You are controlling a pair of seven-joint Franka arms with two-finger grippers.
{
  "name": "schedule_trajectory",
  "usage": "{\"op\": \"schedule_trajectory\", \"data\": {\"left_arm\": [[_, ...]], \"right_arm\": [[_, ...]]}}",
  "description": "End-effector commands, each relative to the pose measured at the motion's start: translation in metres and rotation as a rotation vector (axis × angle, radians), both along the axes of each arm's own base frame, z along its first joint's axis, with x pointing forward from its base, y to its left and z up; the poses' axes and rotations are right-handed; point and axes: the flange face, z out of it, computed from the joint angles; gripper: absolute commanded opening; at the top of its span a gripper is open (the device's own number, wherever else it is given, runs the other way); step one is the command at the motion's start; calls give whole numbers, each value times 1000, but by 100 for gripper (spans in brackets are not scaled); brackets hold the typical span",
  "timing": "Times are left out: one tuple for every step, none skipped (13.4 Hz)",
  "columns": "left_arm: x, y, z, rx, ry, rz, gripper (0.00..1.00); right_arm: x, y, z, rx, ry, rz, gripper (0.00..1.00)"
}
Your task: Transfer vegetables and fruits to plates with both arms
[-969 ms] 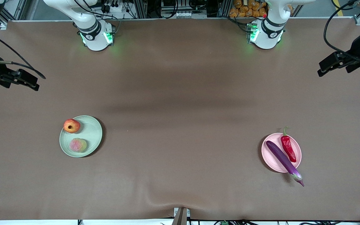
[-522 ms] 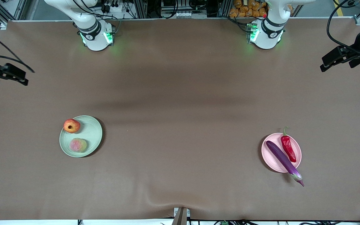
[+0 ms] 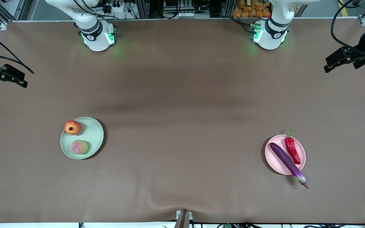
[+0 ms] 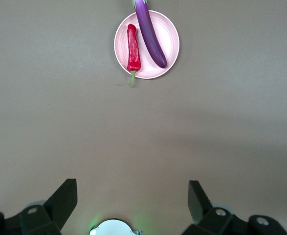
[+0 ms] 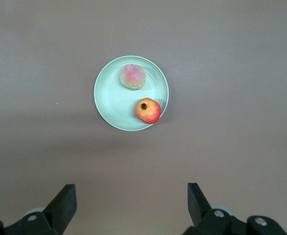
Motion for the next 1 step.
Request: {"op": "schedule_trajectory", "data": {"left_arm": [[-1,1,3,17,4,-15,100]], "right_arm": [[-6,-3,7,23,-17,-2,100]]}}
